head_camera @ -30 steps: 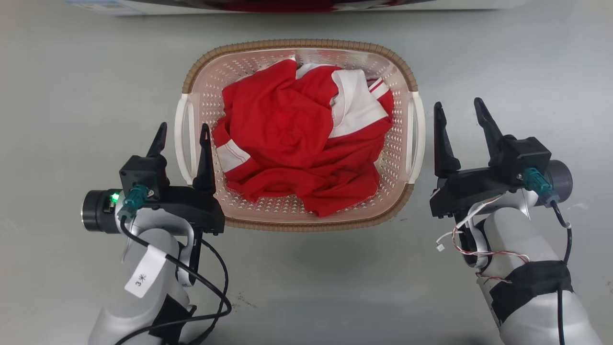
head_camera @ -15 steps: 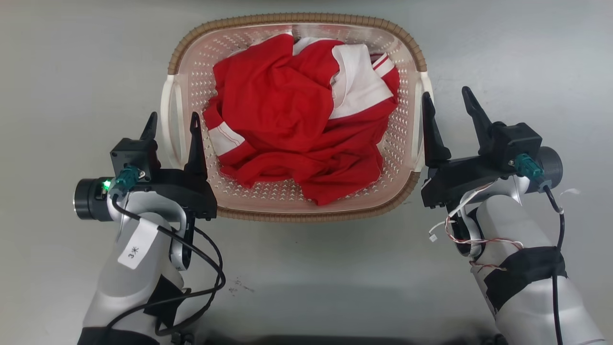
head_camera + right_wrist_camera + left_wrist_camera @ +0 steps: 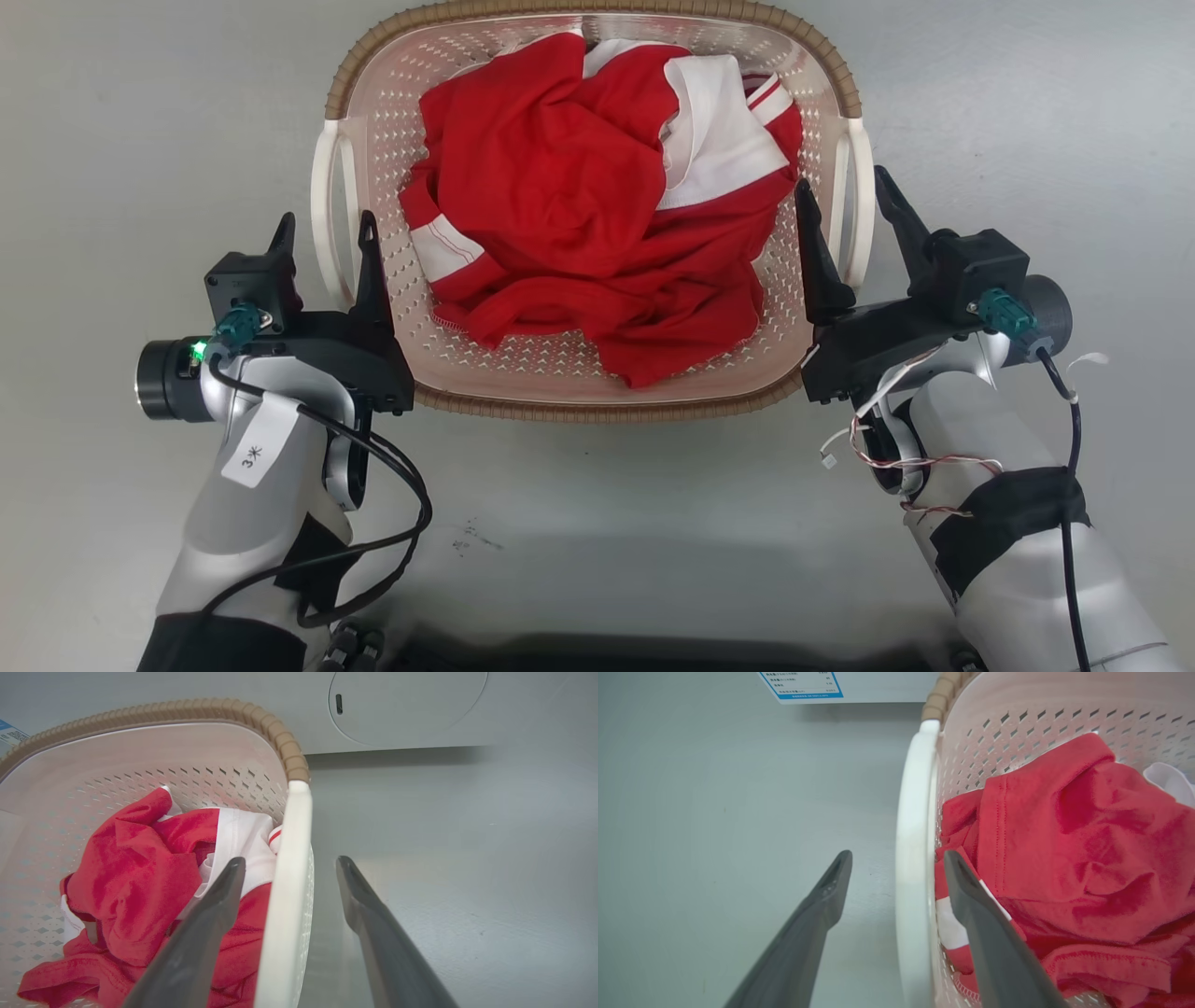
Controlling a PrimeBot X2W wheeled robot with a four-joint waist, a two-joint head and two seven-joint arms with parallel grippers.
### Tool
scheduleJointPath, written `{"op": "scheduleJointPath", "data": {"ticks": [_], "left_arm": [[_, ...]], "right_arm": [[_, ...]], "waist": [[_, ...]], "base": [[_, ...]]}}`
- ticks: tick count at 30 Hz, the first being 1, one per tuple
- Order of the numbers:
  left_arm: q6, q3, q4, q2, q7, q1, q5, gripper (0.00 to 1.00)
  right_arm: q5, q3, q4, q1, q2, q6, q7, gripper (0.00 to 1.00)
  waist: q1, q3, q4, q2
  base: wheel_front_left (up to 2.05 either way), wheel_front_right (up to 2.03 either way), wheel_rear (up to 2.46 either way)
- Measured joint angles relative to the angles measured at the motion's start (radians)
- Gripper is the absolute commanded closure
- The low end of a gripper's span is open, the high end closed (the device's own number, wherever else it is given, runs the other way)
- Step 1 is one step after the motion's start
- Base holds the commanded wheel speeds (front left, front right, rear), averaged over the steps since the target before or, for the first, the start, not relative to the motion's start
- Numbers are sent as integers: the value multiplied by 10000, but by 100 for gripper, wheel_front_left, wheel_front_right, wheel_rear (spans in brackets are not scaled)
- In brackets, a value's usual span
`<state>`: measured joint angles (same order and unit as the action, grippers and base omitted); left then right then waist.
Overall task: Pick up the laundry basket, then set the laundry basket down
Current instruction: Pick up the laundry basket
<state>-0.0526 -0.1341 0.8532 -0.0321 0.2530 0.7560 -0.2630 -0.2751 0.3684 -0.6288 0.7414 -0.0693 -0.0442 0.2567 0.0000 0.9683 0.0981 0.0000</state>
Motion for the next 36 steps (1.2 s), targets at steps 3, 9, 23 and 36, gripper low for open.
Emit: {"op": "scheduleJointPath", "data": {"ticks": [3, 9, 23, 36], "left_arm": [[13, -21, 173, 4, 0, 97, 0, 0], [270, -111, 546, 13, 0, 509, 0, 0], [719, -362, 1377, 48, 0, 1078, 0, 78], [970, -589, 1887, 148, 27, 1184, -263, 100]], "right_arm": [[-128, 96, -121, 120, 0, -10, 0, 0], [-518, 311, -389, 347, -2, -94, 0, 0], [-1237, 815, -978, 754, 0, -351, 2, 69], [-1847, 1139, -1701, 1013, 4, -627, 0, 100]], "waist": [[-1, 33, 15, 0], [-1, 120, 43, 0], [0, 280, 73, 0], [0, -3, 69, 0]], "base": [[0, 0, 0], [0, 0, 0], [0, 0, 0], [0, 0, 0]]}}
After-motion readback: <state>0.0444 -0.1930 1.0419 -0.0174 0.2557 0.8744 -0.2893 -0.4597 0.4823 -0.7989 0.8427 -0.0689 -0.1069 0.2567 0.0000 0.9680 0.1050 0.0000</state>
